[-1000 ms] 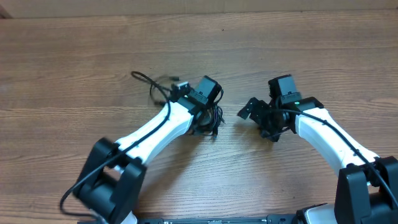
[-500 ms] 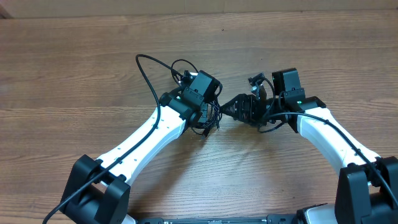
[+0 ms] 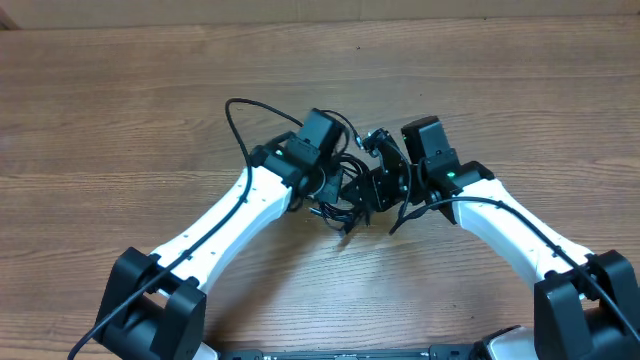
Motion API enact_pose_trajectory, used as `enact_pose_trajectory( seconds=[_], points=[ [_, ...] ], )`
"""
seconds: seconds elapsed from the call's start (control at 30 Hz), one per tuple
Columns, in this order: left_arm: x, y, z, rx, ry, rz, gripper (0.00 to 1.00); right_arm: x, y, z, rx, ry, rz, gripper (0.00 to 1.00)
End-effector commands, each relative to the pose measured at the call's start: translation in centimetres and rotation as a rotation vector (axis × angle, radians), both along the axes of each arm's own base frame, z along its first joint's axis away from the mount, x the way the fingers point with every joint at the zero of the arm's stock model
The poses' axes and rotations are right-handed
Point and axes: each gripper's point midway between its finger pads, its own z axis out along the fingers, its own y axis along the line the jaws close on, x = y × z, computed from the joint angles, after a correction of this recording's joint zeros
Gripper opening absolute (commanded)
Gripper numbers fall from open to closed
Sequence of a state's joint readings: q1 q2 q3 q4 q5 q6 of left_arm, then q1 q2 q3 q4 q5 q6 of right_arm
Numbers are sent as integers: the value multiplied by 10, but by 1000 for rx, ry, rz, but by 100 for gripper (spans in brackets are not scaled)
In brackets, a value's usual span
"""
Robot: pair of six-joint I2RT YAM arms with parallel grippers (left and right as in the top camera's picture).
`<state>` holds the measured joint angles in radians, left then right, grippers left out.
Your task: Untangle cables
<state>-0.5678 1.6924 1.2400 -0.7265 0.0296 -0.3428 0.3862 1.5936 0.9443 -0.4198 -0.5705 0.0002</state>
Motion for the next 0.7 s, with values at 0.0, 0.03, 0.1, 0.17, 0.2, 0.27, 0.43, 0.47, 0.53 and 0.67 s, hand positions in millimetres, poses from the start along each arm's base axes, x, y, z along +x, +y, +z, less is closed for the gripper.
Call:
enact_pose_trajectory(
  seconds=[0.0, 0.03, 0.1, 0.17, 0.2, 0.27, 0.43, 0.47, 0.53, 0.67],
  points=[
    [6, -6, 20, -123, 8, -30, 4, 15, -6, 1, -51, -61, -32, 63],
    [5, -8, 22, -157, 21, -63, 4, 17, -5, 3, -46, -74, -33, 64],
    [2, -9, 24, -196, 38, -119, 4, 23, -4, 6, -39, -99, -38, 64],
    [1, -4, 23, -197, 54, -127, 4, 26, -3, 11, -30, -117, -38, 65],
    [0, -1, 22, -195, 61, -123, 4, 26, -2, 14, -27, -125, -38, 65],
    [0, 4, 21, -188, 69, -119, 4, 27, -2, 18, -23, -137, -38, 66],
    [1, 6, 21, -192, 69, -120, 4, 25, -3, 17, -39, -160, -3, 65],
    [1, 6, 21, -193, 68, -120, 4, 23, -3, 16, -41, -151, -1, 64],
    [2, 5, 22, -198, 67, -110, 4, 18, -2, 14, -49, -135, 6, 61],
    [9, 2, 25, -224, 54, -67, 4, 7, -1, 8, -66, -94, 23, 50]
  ],
)
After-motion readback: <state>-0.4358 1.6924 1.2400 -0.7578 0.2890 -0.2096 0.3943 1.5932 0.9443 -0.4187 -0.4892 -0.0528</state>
